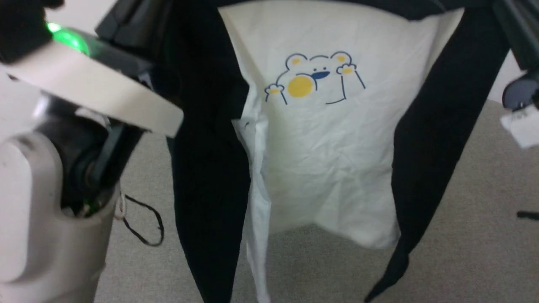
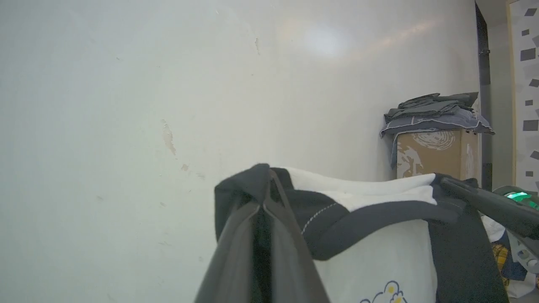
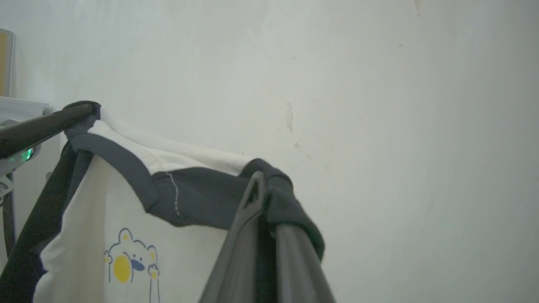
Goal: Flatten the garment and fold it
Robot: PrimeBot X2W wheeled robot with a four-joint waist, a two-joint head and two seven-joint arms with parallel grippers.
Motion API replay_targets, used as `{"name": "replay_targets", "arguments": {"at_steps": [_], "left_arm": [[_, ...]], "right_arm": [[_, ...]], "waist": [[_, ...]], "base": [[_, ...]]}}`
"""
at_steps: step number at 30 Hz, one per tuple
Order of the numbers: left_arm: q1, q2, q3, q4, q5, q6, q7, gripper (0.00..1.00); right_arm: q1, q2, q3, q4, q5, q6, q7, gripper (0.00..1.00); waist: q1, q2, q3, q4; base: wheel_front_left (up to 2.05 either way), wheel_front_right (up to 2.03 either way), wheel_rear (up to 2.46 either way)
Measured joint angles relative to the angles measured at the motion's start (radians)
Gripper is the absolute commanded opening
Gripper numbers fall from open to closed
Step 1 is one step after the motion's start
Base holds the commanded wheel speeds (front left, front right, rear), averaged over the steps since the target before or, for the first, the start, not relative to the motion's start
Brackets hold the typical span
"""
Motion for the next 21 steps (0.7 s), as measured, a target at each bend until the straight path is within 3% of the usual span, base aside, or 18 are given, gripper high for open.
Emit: {"name": "replay_targets", "arguments": {"at_steps": [12, 21], "left_arm": [[-0.259, 0.026, 0.02, 0.183, 0.013, -0.035, 0.021, 0.0], [-0.548, 0.042, 0.01, 0.426, 0.057, -0.088, 0.013, 0.0]], "right_arm": [[-0.355, -0.107, 0.17, 0.221, 0.031, 0.0, -0.035, 0.0], [-0.718, -0.159, 0.373, 0.479, -0.016, 0.0, -0.208, 0.0]], "waist": [[0.0002, 0.0, 0.099, -0.007], [0.0003, 0.0, 0.27, -0.012]], "base": [[0.0, 0.0, 0.0], [0.0, 0.0, 0.0]]}}
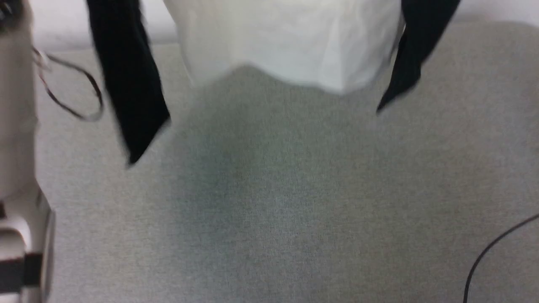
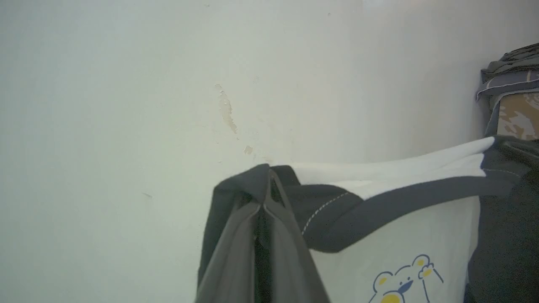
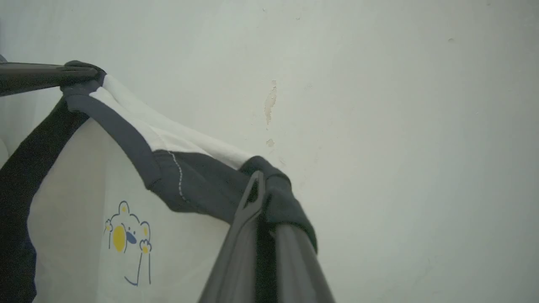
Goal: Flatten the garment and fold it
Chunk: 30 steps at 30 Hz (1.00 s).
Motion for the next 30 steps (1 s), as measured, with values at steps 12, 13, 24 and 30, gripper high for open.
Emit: {"name": "replay_targets", "arguments": {"at_steps": [12, 13, 24, 30], "left_arm": [[-0.416, -0.01, -0.035, 0.413, 0.143, -0.044, -0.244, 0.0], [-0.436, -0.015, -0.039, 0.435, 0.153, -0.044, -0.272, 0.0], [-0.44, -0.064, -0.096, 0.624, 0.182, -0.085, -0.477, 0.0], [-0.241, -0.09, -0.117, 0.675, 0.146, -0.097, -0.554, 0.0]], "right_arm": [[-0.412, 0.127, 0.174, 0.487, -0.121, 0.001, -0.314, 0.0], [-0.432, 0.136, 0.181, 0.517, -0.129, 0.001, -0.337, 0.0], [-0.438, 0.194, 0.243, 0.689, -0.163, 0.0, -0.476, 0.0], [-0.239, 0.203, 0.285, 0.694, -0.133, 0.0, -0.48, 0.0]], "waist": [[0.0001, 0.0, 0.273, -0.031], [0.0001, 0.0, 0.29, -0.033], [-0.0002, 0.0, 0.382, -0.023], [-0.0003, 0.0, 0.345, 0.0]], "base": [[0.0, 0.0, 0.0], [0.0, 0.0, 0.0], [0.0, 0.0, 0.0], [0.0, 0.0, 0.0]]}}
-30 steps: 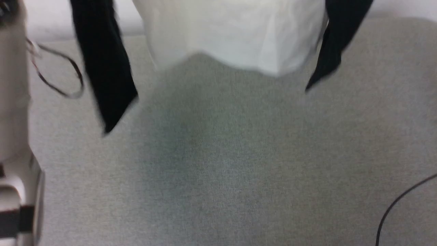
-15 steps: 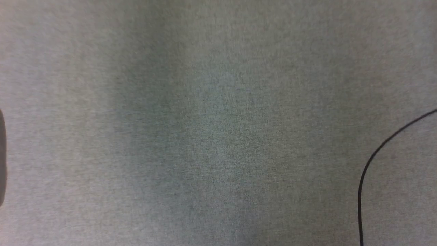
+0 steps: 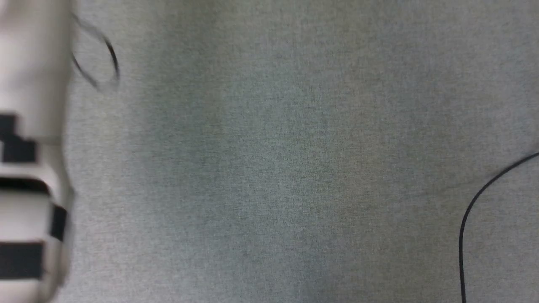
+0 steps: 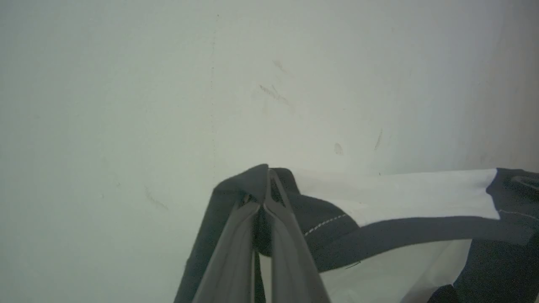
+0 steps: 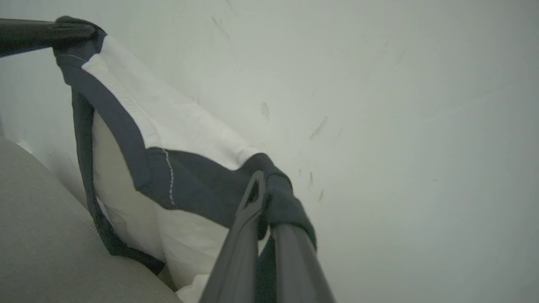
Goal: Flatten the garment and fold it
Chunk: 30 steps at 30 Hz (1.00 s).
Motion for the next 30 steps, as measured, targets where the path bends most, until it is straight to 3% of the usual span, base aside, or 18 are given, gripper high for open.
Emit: {"name": "replay_targets", "arguments": {"at_steps": [5, 12, 21, 30], "left_arm": [[0.235, -0.03, -0.023, 0.006, -0.035, -0.008, -0.039, 0.0], [0.652, -0.038, -0.089, -0.021, -0.077, -0.016, -0.012, 0.0], [1.124, 0.027, -0.172, -0.216, -0.134, -0.004, 0.173, 0.0], [1.402, 0.098, -0.207, -0.494, -0.2, 0.056, 0.337, 0.0]], "right_arm": [[0.22, -0.008, 0.044, -0.061, 0.049, 0.0, -0.005, 0.0], [0.553, -0.049, 0.214, -0.115, 0.182, 0.0, 0.008, 0.0], [0.843, -0.168, 0.399, -0.255, 0.349, 0.0, 0.141, 0.0], [1.021, -0.292, 0.433, -0.397, 0.519, 0.0, 0.341, 0.0]], "waist": [[-0.0001, 0.0, -0.069, 0.01], [-0.0003, 0.0, -0.207, 0.02], [-0.0006, 0.0, -0.397, 0.037], [-0.0003, 0.0002, -0.537, 0.062]], "base": [[0.0, 0.0, 0.0], [0.0, 0.0, 0.0], [0.0, 0.0, 0.0], [0.0, 0.0, 0.0]]}}
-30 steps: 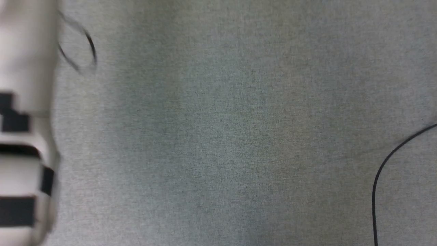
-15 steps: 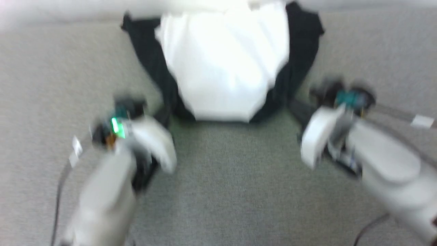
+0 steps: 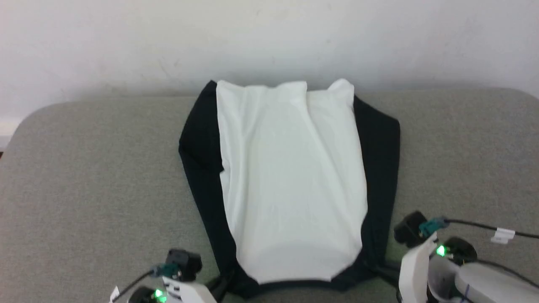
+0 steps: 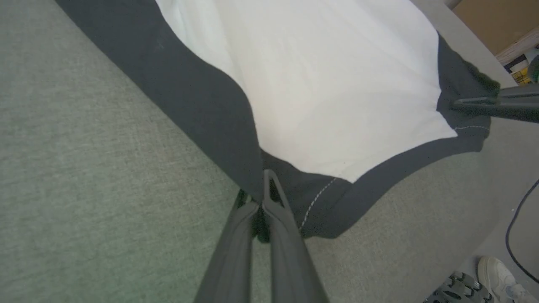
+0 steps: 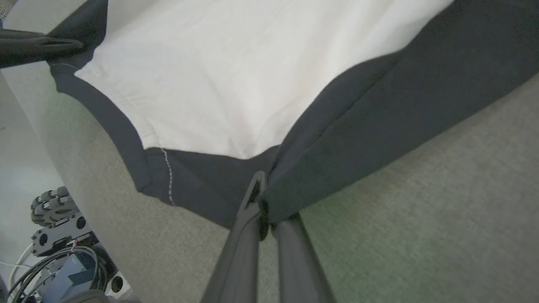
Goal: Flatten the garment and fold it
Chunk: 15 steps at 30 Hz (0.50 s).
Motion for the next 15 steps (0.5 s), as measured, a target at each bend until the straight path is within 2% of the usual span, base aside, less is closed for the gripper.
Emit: {"name": "replay_targets", "arguments": {"at_steps": [9, 15], "left_arm": [[0.202, 0.06, -0.063, -0.164, -0.068, 0.029, 0.169, 0.0], [0.26, 0.072, -0.098, -0.191, -0.096, 0.035, 0.239, 0.0]], "right_arm": [[0.155, -0.113, -0.001, -0.13, 0.132, 0.0, 0.232, 0.0], [0.238, -0.142, -0.027, -0.176, 0.153, 0.0, 0.322, 0.0]], "waist": [[0.0001, 0.0001, -0.091, 0.008], [0.0003, 0.0, -0.106, 0.004]], "base": [[0.0, 0.0, 0.0], [0.0, 0.0, 0.0]]}}
